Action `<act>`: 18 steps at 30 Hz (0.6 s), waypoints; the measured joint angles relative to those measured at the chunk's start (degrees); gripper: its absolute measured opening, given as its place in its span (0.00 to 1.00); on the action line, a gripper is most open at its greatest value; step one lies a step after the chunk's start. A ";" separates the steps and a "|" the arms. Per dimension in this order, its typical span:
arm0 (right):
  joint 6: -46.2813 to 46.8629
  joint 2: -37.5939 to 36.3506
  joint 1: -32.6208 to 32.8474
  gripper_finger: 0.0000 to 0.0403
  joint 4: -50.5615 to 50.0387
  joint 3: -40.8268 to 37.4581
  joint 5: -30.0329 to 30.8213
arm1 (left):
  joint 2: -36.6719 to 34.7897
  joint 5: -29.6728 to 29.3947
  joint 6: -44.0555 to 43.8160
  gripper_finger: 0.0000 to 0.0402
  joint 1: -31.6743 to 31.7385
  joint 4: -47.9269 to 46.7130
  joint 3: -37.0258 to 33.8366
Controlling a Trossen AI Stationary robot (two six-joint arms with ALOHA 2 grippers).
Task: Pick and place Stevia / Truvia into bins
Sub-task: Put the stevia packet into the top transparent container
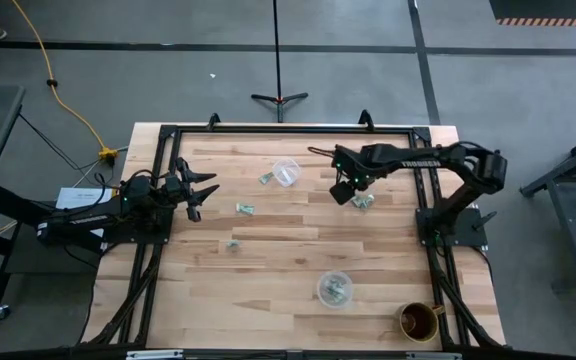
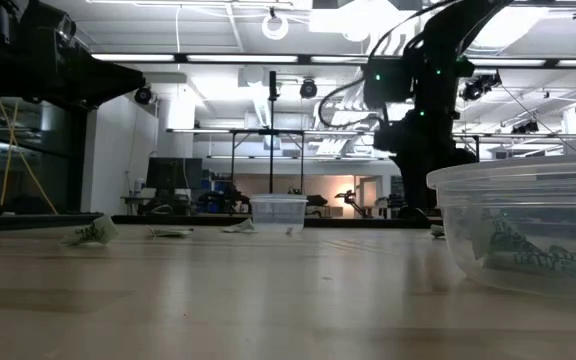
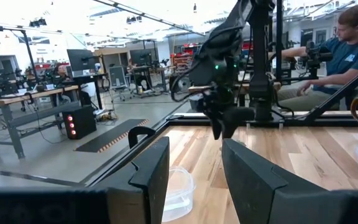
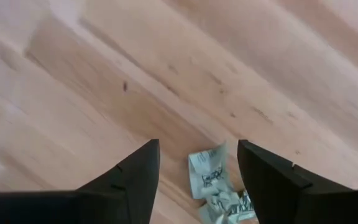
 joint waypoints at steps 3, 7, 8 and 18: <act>-1.38 2.09 -0.08 0.51 -1.09 0.00 -0.46 | 0.01 0.00 0.00 0.45 0.00 -0.09 0.01; -1.43 3.77 0.08 0.51 -2.84 -0.04 -1.40 | 0.01 0.00 0.00 0.45 0.00 -0.28 0.01; -1.45 4.04 0.08 0.51 -3.36 -0.04 -1.40 | 0.00 -0.01 0.00 0.45 0.01 -0.32 0.01; -1.39 4.62 0.08 0.49 -3.43 -0.02 1.43 | 0.01 -0.02 0.00 0.45 0.01 -0.39 -0.01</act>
